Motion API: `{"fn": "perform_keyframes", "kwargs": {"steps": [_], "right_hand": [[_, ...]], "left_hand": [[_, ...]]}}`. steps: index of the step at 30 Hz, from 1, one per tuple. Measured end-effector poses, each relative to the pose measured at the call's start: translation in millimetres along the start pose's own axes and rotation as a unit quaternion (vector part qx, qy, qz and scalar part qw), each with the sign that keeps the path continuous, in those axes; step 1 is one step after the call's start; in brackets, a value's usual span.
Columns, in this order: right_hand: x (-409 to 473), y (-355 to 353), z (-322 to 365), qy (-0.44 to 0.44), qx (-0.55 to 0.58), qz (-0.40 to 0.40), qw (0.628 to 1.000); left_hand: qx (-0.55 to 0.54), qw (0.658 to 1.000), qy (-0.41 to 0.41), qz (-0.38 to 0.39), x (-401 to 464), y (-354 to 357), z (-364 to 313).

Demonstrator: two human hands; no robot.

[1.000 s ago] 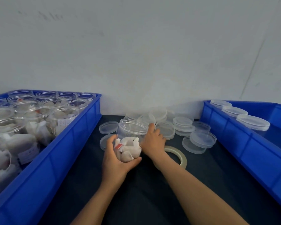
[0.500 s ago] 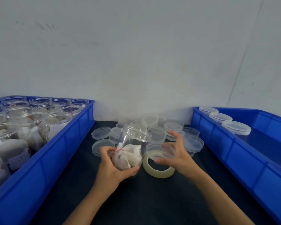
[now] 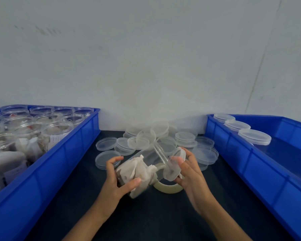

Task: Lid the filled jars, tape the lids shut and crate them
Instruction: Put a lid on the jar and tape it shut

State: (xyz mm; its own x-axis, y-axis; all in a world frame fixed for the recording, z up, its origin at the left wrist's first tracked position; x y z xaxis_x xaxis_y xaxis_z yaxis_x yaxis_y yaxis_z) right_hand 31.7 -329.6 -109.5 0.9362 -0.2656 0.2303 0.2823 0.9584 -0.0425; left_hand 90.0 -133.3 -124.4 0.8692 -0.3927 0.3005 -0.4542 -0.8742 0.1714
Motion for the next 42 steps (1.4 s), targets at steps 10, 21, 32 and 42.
{"fn": "perform_keyframes", "kwargs": {"steps": [10,21,32,42], "right_hand": [[-10,30,10,-0.051,-0.11,-0.02,0.992],[-17,33,28,-0.163,-0.206,-0.05,0.964],[-16,35,37,-0.147,-0.163,-0.007,0.976],[-11,36,19,-0.047,-0.091,-0.003,0.995]], "left_hand": [[-0.088,0.994,-0.058,0.006,0,7,15],[-0.085,0.982,-0.168,0.024,-7,18,18],[-0.089,0.986,-0.141,0.018,-9,21,12],[-0.013,0.997,0.068,0.031,-7,18,-25]]}}
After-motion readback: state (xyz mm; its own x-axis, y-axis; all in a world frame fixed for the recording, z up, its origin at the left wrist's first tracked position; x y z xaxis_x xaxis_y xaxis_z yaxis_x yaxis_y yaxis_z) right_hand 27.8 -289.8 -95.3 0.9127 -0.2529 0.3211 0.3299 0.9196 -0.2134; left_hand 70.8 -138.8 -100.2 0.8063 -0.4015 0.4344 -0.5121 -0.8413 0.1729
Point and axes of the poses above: each hand's wrist, its own x-axis towards the middle knuckle, its own y-axis out of the palm, z = x × y, the point moved 10 cm from there along x, towards the middle knuckle, and after that the axes turned 15 degrees about -x, right-handed, at the moved point
